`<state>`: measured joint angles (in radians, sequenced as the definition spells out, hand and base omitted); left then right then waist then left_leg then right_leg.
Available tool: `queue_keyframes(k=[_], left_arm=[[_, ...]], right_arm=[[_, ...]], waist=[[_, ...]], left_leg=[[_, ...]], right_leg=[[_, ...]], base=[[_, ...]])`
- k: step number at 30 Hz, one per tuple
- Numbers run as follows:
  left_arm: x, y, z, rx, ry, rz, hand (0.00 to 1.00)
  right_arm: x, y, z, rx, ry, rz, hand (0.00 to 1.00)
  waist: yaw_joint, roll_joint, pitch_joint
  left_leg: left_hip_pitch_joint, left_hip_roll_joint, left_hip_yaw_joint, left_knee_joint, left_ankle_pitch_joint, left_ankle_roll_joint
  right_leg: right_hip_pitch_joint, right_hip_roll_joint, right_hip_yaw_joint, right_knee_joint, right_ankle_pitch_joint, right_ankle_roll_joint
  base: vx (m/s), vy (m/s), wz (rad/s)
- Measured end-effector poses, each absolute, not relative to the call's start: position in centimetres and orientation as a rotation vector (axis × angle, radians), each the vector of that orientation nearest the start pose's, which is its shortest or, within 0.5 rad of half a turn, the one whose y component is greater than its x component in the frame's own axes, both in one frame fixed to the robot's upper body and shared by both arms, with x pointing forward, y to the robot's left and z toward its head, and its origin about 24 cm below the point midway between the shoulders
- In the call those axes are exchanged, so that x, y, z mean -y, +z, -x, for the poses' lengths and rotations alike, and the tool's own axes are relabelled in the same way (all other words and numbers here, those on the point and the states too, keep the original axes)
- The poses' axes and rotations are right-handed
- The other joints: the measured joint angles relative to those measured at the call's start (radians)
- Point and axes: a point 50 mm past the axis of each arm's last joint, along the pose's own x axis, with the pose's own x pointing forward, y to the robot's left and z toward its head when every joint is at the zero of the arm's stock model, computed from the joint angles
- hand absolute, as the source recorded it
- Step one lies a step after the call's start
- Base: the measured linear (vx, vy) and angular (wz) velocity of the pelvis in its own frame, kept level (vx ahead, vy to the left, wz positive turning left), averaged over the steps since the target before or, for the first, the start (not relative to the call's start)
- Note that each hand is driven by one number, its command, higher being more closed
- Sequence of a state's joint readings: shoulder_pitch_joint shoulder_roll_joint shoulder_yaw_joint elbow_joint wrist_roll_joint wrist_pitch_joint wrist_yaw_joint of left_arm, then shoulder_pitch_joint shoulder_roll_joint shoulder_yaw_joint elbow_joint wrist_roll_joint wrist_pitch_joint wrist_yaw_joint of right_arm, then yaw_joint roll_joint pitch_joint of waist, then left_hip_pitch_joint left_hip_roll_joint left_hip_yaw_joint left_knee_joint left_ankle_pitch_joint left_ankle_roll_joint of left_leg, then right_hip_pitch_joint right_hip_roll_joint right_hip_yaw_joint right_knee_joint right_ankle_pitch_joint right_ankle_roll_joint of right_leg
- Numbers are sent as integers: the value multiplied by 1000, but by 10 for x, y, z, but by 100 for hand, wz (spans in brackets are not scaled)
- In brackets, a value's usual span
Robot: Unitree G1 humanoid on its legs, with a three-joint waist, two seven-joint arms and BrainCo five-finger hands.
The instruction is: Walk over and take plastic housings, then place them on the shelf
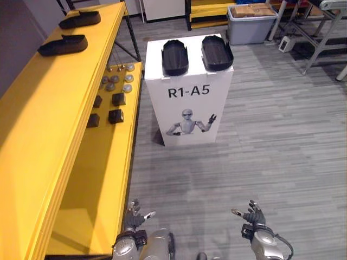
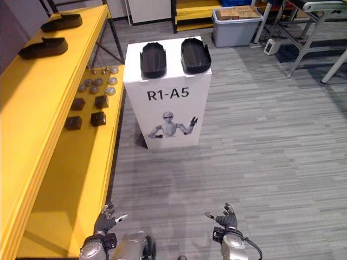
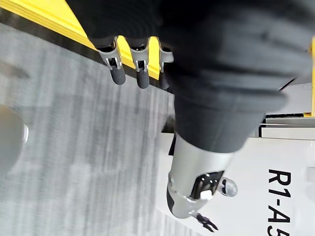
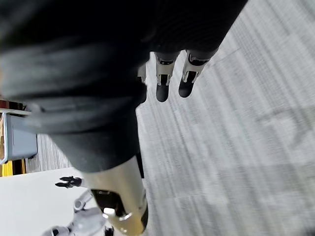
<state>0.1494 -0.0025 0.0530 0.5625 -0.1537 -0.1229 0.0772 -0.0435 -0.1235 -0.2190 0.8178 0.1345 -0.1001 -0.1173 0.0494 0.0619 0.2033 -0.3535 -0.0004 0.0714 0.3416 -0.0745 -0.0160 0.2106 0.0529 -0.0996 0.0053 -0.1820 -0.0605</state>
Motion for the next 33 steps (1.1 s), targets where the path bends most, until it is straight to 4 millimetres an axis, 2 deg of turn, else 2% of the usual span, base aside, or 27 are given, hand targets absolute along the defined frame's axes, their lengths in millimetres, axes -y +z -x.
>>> queue_keyframes(k=[1, 2, 3, 4, 5, 6, 7, 8, 10, 12, 14, 15, 16, 17, 18, 20, 21, 23, 24, 25, 27, 29, 30, 31, 33], left_arm=[[-173, -100, -166, -588, 233, 140, 0], [-174, -100, -167, -587, 233, 136, 0], [-170, -99, -171, -578, 221, 143, 0], [-168, -98, -173, -577, 216, 147, 0], [-168, -99, -172, -582, 212, 144, 0], [-169, -99, -173, -583, 199, 129, 0], [-170, -98, -174, -584, 192, 120, 0], [-169, -99, -174, -592, 181, 110, 0], [-169, -98, -176, -587, 182, 111, 0], [-169, -97, -178, -579, 182, 111, 0], [-170, -98, -177, -586, 183, 109, 0], [-170, -101, -174, -602, 185, 107, 0], [-173, -103, -172, -616, 188, 96, 0], [-174, -104, -171, -622, 189, 92, 0], [-175, -109, -168, -649, 192, 87, 0], [-176, -116, -161, -691, 197, 85, 0], [-172, -116, -161, -695, 198, 95, 0], [-169, -115, -163, -681, 233, 139, 0], [-170, -115, -162, -677, 247, 148, 0], [-170, -114, -162, -674, 251, 150, 0], [-169, -113, -162, -664, 251, 158, 0], [-169, -113, -161, -664, 255, 166, 0], [-168, -113, -161, -662, 253, 167, 0], [-163, -112, -162, -658, 241, 174, 0], [-167, -111, -164, -652, 232, 156, 0]], right_arm=[[233, -104, -188, -648, -405, -50, 0], [231, -104, -188, -650, -404, -54, 0], [233, -106, -185, -663, -409, -51, 0], [233, -108, -183, -673, -411, -50, 0], [233, -111, -178, -688, -420, -59, 0], [229, -115, -170, -709, -428, -74, 0], [227, -117, -167, -716, -426, -79, 0], [223, -121, -160, -737, -426, -90, 0], [218, -124, -153, -757, -421, -101, 0], [214, -123, -155, -745, -410, -110, 0], [212, -124, -154, -748, -405, -117, 0], [211, -126, -152, -760, -405, -120, 0], [210, -128, -149, -775, -406, -121, 0], [211, -129, -148, -779, -409, -121, 0], [213, -130, -146, -791, -417, -118, 0], [216, -128, -153, -777, -419, -117, 0], [220, -127, -151, -777, -426, -109, 0], [220, -125, -151, -763, -409, -88, 0], [217, -122, -154, -742, -394, -85, 0], [215, -120, -157, -729, -396, -94, 0], [215, -118, -161, -710, -409, -111, 0], [219, -116, -162, -696, -434, -124, 0], [224, -115, -160, -693, -454, -128, 0], [234, -113, -158, -686, -484, -123, 0], [236, -118, -151, -709, -519, -142, 0]], waist=[[17, 1, -10], [15, -17, -11], [13, -30, -15], [15, -30, -16], [15, -32, -16], [14, -40, -16], [11, -49, -17], [-10, -57, -17], [-26, -56, -25], [-34, -50, -32], [-35, -50, -31], [-38, -48, -32], [-45, -56, -38], [-50, -57, -39], [-56, -44, -47], [-48, -36, -51], [-49, -36, -51], [-56, -33, -50], [-43, -37, -49], [-33, -25, -57], [-30, -34, -52], [-29, -30, -54], [-33, -20, -60], [-34, 21, -75], [-33, -3, -68]], left_leg=[[16, -18, -5, 0, 77, 76], [15, -28, 3, 11, 61, 78], [15, -50, 5, 37, 23, 101], [22, -55, 7, 46, 4, 105], [60, -64, 8, 44, -34, 113], [124, -79, 7, 21, -60, 124], [159, -94, 1, 9, -71, 129], [241, -120, -31, -3, -103, 140], [330, -121, -60, -37, -114, 144], [394, -97, -84, -81, -133, 144], [463, -58, -105, -123, -150, 124], [490, -32, -122, -133, -157, 112], [500, -10, -139, -134, -169, 91], [508, 5, -148, -136, -179, 74], [517, 39, -167, -139, -191, 50], [516, 59, -155, -128, -162, -5], [509, 52, -153, -77, -126, -48], [408, 57, -118, 209, -73, -64], [315, 94, -66, 418, -53, -64], [231, 150, -2, 525, -124, -56], [187, 169, 35, 473, -156, -59], [179, 171, 53, 286, -163, -62], [185, 161, 48, 102, -116, -67], [176, 162, 5, -49, 26, -60], [211, 132, 7, -76, 22, -57]], right_leg=[[23, -8, 24, 2, -23, 26], [27, -27, 27, 9, -38, 35], [10, -53, 30, 71, -65, 64], [-5, -61, 31, 121, -76, 81], [-46, -77, 30, 275, -94, 111], [-143, -102, 31, 554, -92, 139], [-198, -123, 31, 705, -72, 178], [-293, -155, 27, 961, -78, 172], [-383, -182, -1, 1034, -92, 151], [-488, -187, -25, 979, -92, 150], [-540, -174, -45, 807, -92, 150], [-543, -154, -45, 617, -73, 135], [-543, -141, -29, 406, -1, 129], [-535, -131, -28, 350, 89, 126], [-496, -98, -40, 295, 189, 63], [-503, -84, -44, 342, 156, 28], [-483, -89, -52, 359, 131, 24], [-387, -94, -79, 309, 103, 24], [-320, -86, -77, 258, 89, 14], [-270, -72, -78, 214, 87, 10], [-225, -79, -77, 190, 87, 10], [-184, -90, -75, 167, 83, 17], [-169, -91, -75, 158, 71, 37], [-170, -68, -74, 158, 56, 60], [-156, -94, -52, 153, 47, 77]], base=[[512, 114, -49], [562, 107, -22], [437, 75, 11], [512, 92, 8], [510, 110, -4], [515, 117, 1], [621, 115, 37], [509, 68, 53], [541, 12, 55], [469, -52, 37], [420, -105, 28], [494, -190, 47], [500, -212, 57], [534, -267, 61], [650, -360, 24], [568, -322, 9], [403, -255, 39], [391, -249, 39], [335, -150, 3], [271, -111, -8], [222, -19, -7], [235, 91, -8], [209, 194, -2], [197, 210, 2], [130, 132, 6]])
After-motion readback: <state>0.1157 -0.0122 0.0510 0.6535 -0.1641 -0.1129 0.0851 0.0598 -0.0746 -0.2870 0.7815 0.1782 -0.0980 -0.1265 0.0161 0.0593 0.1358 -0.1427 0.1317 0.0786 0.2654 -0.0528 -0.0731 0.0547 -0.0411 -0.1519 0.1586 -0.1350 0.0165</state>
